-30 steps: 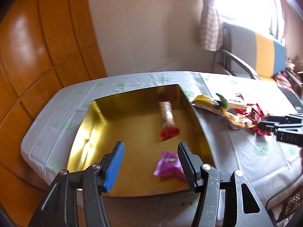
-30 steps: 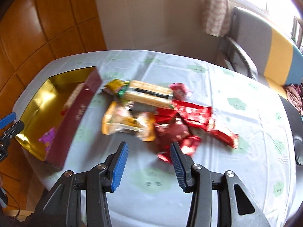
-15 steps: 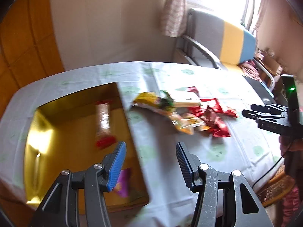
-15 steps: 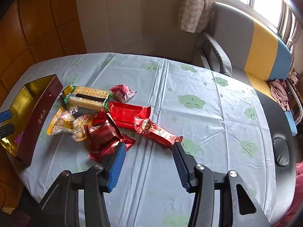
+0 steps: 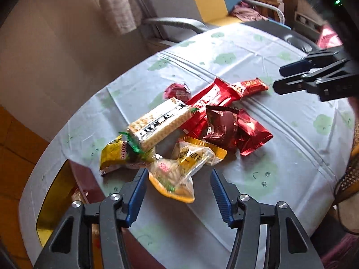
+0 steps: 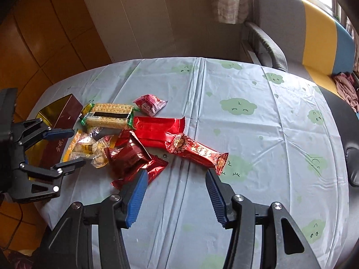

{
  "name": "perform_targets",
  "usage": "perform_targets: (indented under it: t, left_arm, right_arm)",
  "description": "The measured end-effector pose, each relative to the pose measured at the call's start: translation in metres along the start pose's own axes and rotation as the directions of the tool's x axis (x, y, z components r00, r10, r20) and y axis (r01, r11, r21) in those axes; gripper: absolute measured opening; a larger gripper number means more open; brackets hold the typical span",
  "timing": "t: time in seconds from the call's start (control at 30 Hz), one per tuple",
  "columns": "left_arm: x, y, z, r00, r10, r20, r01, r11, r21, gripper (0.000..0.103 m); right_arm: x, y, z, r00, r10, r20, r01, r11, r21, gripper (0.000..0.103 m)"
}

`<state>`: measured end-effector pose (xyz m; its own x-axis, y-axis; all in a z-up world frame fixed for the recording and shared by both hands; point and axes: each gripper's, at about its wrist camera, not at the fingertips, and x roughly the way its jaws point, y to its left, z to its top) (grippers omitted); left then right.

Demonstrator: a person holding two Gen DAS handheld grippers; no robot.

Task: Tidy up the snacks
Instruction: 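Grasp the clear biscuit bag with the left gripper and lift it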

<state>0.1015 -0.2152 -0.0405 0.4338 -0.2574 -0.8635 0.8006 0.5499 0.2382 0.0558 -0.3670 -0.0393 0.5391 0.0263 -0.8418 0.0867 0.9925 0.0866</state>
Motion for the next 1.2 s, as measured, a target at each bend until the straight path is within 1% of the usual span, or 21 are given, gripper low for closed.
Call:
perform_targets:
  t: [0.03,0.1,0.13,0.17,0.2,0.27,0.3,0.37,0.5,0.6,0.73,0.9,1.0,1.1,1.2]
  left_arm:
    - [0.008,-0.001,0.002,1.0,0.004,-0.015,-0.004,1.0,0.014,0.055]
    - [0.025,-0.002,0.003,0.999,0.001,-0.054,0.001,1.0,0.03,0.046]
    - [0.034,-0.004,0.003,0.998,0.012,-0.067,-0.01,0.999,0.03,0.043]
    - [0.039,-0.005,0.002,0.997,0.043,-0.065,-0.041,0.998,0.037,0.039]
    - [0.041,-0.007,0.001,0.997,0.055,-0.057,-0.053,0.998,0.037,0.038]
    - [0.038,-0.005,-0.002,0.998,0.051,-0.035,-0.051,0.999,-0.003,0.031]
    - [0.036,-0.003,-0.003,0.998,0.053,-0.025,-0.053,0.998,-0.028,0.03]
    - [0.028,0.001,-0.008,0.999,0.046,-0.005,-0.047,0.995,-0.092,0.024]
    - [0.01,0.0,-0.02,0.999,0.008,0.043,0.001,0.979,-0.203,0.024]
    - [-0.003,-0.002,-0.032,0.997,-0.027,0.079,0.048,0.959,-0.279,0.024]
    - [-0.021,-0.005,-0.047,0.992,-0.048,0.115,0.085,0.937,-0.34,0.024]
    - [-0.03,-0.003,-0.062,0.993,-0.045,0.112,0.085,0.918,-0.387,0.024]
    - [-0.034,0.001,-0.068,0.993,-0.041,0.114,0.085,0.905,-0.417,0.024]
    - [-0.041,0.003,-0.072,0.992,-0.029,0.124,0.08,0.898,-0.433,0.024]
    - [-0.047,0.004,-0.074,0.991,-0.022,0.132,0.078,0.896,-0.437,0.024]
  right_arm:
    - [0.0,0.005,0.0,1.0,-0.021,0.008,0.022,0.999,-0.032,0.054]
    - [-0.001,0.014,-0.002,0.998,-0.063,0.024,0.065,0.993,-0.095,0.054]
    - [0.001,0.019,-0.003,0.996,-0.08,0.025,0.083,0.989,-0.125,0.054]
    - [0.002,0.024,-0.005,0.994,-0.103,0.024,0.105,0.982,-0.157,0.054]
    - [0.004,0.027,-0.006,0.992,-0.125,0.026,0.127,0.975,-0.183,0.054]
    - [0.005,0.033,-0.008,0.987,-0.156,0.035,0.16,0.961,-0.225,0.054]
    - [0.005,0.035,-0.009,0.987,-0.155,0.038,0.159,0.959,-0.233,0.054]
    - [0.003,0.037,-0.01,0.987,-0.152,0.046,0.159,0.958,-0.241,0.054]
    - [-0.004,0.041,-0.01,0.983,-0.163,0.085,0.179,0.95,-0.256,0.054]
    - [-0.008,0.049,-0.011,0.979,-0.165,0.117,0.193,0.938,-0.288,0.054]
    - [-0.009,0.06,-0.016,0.979,-0.159,0.129,0.193,0.925,-0.328,0.054]
    - [-0.011,0.07,-0.019,0.978,-0.146,0.147,0.191,0.911,-0.364,0.054]
    - [-0.012,0.072,-0.02,0.978,-0.142,0.15,0.189,0.91,-0.369,0.054]
    - [-0.013,0.072,-0.021,0.978,-0.14,0.155,0.189,0.909,-0.371,0.054]
    - [-0.013,0.073,-0.021,0.977,-0.142,0.159,0.192,0.908,-0.372,0.054]
